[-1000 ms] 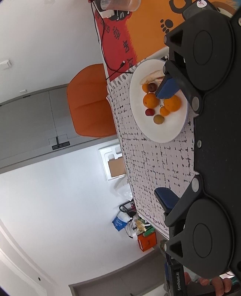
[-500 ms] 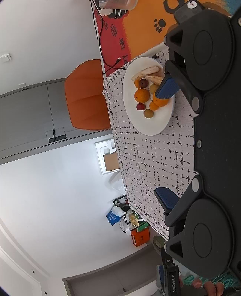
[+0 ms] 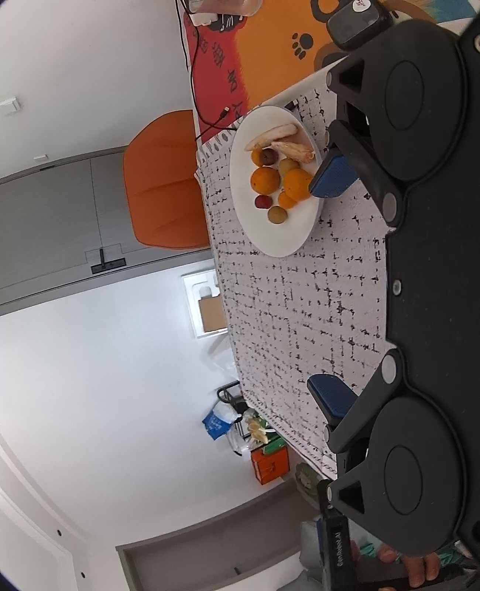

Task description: Organize fruits

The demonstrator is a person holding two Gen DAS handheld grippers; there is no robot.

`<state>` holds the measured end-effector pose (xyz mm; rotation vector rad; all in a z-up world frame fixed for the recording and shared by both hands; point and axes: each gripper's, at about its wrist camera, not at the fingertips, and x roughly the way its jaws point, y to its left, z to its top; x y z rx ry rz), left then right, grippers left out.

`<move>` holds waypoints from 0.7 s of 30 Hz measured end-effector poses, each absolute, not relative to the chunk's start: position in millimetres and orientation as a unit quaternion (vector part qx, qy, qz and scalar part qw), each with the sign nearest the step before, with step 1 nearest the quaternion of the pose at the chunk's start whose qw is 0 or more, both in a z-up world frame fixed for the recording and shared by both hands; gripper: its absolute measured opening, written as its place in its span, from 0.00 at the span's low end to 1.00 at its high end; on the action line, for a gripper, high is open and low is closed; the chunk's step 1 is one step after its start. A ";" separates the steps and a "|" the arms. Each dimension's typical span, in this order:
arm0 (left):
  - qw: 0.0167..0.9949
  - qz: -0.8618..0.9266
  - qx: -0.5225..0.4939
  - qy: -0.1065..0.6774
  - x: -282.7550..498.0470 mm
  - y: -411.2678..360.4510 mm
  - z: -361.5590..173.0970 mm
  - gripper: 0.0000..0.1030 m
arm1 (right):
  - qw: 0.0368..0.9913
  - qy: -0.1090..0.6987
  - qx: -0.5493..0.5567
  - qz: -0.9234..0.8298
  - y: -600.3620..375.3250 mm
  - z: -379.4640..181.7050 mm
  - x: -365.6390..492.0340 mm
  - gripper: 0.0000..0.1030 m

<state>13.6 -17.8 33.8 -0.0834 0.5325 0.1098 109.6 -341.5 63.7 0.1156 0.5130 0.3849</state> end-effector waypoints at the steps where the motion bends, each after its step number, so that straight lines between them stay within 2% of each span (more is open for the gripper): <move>1: 0.962 0.055 -0.039 0.263 13.6 -18.0 33.7 1.00 | 0.948 0.252 0.054 0.188 -341.1 63.0 109.8 1.00; 21: 0.962 0.047 -0.027 0.266 10.8 -23.1 35.6 1.00 | 0.948 0.251 0.055 0.188 -345.9 63.0 108.3 1.00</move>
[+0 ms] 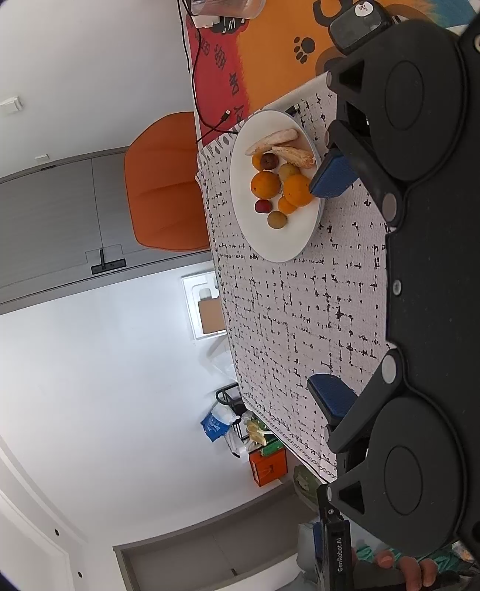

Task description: Organize fruits

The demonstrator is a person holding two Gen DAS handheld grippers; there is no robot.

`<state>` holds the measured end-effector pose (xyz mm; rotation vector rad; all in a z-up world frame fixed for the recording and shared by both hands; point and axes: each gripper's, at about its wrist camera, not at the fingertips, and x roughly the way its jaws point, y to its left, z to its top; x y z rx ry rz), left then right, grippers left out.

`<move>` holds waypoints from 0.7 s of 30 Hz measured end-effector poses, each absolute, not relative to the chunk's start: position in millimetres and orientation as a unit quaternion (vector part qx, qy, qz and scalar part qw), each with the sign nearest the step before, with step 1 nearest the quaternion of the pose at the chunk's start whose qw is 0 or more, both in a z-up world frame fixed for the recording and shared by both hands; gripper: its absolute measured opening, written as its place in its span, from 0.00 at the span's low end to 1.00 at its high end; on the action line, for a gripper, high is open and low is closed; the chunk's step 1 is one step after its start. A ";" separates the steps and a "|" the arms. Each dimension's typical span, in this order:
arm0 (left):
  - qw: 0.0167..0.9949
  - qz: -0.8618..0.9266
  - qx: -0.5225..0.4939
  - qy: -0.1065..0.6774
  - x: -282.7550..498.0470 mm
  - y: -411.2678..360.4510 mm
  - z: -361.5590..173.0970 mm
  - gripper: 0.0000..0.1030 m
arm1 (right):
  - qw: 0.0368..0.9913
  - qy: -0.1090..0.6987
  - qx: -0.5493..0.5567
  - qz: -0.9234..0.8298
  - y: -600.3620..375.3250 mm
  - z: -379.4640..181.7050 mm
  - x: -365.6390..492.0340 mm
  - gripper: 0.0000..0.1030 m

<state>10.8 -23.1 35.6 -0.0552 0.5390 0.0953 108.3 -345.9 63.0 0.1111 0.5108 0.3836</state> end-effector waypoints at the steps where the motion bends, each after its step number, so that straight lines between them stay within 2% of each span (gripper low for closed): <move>1: 0.962 0.047 -0.027 0.266 10.9 -23.1 35.7 1.00 | 0.948 0.250 0.054 0.190 -346.0 63.3 108.3 1.00; 21: 0.963 0.049 -0.029 0.264 10.6 -20.1 35.3 1.00 | 0.945 0.255 0.055 0.199 -343.2 61.1 107.4 1.00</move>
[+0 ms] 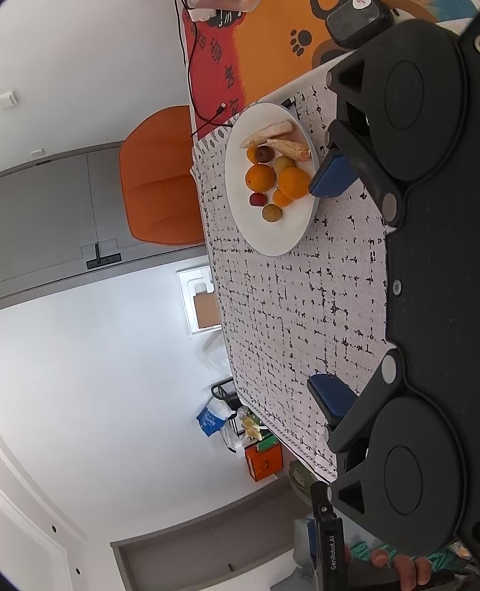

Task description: Organize fruits

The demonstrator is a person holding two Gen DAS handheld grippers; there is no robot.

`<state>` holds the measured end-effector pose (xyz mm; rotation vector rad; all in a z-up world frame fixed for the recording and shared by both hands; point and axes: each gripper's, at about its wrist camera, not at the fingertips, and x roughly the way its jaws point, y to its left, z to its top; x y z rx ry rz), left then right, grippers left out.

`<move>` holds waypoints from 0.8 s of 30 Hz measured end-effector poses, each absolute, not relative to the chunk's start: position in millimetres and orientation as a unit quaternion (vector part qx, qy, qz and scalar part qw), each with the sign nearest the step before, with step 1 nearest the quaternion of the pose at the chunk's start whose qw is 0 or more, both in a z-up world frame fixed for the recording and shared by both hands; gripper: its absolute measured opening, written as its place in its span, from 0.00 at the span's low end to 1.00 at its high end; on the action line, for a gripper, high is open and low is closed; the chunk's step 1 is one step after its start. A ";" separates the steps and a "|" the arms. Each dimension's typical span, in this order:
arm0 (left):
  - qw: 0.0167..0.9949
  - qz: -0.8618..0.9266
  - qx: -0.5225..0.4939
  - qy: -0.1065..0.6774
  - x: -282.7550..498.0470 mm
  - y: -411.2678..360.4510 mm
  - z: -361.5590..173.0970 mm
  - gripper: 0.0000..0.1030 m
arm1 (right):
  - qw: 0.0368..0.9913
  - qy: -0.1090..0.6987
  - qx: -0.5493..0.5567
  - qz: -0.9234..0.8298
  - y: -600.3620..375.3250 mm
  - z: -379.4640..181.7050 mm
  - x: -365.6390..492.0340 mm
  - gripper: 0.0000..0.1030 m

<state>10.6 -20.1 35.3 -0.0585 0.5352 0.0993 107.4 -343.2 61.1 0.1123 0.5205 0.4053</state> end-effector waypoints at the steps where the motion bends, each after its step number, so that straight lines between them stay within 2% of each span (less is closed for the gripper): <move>1: 0.963 0.049 -0.028 0.265 10.8 -20.0 35.2 1.00 | 0.945 0.254 0.055 0.200 -342.7 61.2 107.3 1.00; 24: 0.960 0.046 -0.035 0.274 11.8 -17.5 31.4 1.00 | 0.944 0.263 0.044 0.196 -334.6 57.4 109.1 1.00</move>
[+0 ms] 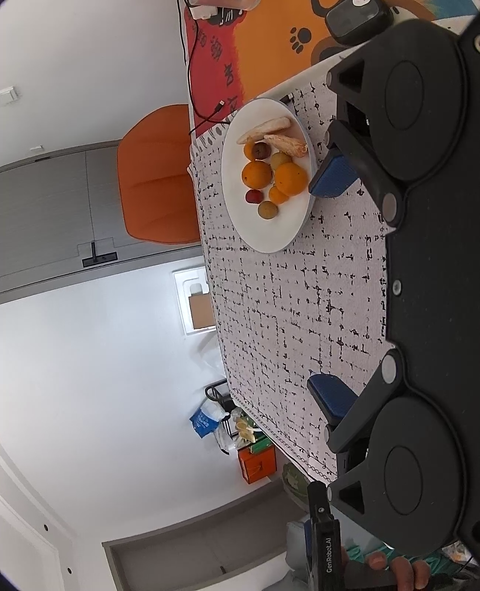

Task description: Organize fruits

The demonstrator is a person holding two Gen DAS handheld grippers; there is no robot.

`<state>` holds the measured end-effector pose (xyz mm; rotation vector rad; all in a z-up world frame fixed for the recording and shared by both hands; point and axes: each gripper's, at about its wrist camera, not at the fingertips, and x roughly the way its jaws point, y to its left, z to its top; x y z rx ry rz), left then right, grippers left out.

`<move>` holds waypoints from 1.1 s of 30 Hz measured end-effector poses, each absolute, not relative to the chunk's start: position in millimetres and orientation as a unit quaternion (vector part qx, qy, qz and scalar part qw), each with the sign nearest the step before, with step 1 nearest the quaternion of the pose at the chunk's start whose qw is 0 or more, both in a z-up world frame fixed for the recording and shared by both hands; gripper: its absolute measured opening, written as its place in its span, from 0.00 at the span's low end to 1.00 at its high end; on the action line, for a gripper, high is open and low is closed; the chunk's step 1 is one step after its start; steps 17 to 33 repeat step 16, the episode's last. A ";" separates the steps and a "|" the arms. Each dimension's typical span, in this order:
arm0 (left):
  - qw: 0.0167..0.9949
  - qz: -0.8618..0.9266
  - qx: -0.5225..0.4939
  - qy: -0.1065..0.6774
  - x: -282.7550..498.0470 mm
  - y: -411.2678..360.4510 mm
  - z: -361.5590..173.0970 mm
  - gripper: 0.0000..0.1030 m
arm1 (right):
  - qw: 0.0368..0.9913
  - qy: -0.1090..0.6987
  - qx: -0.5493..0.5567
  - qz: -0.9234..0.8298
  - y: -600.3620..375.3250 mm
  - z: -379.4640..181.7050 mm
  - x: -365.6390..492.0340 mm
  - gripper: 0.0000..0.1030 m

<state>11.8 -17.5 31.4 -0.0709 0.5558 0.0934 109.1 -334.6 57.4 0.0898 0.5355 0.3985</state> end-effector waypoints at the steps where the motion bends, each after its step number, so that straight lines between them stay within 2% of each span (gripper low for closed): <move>1: 0.960 0.047 -0.035 0.273 11.7 -17.3 31.9 1.00 | 0.944 0.263 0.044 0.195 -334.1 57.5 109.4 1.00; 33: 0.962 0.051 -0.035 0.266 10.2 -13.3 35.3 1.00 | 0.944 0.264 0.041 0.195 -330.3 57.5 109.3 1.00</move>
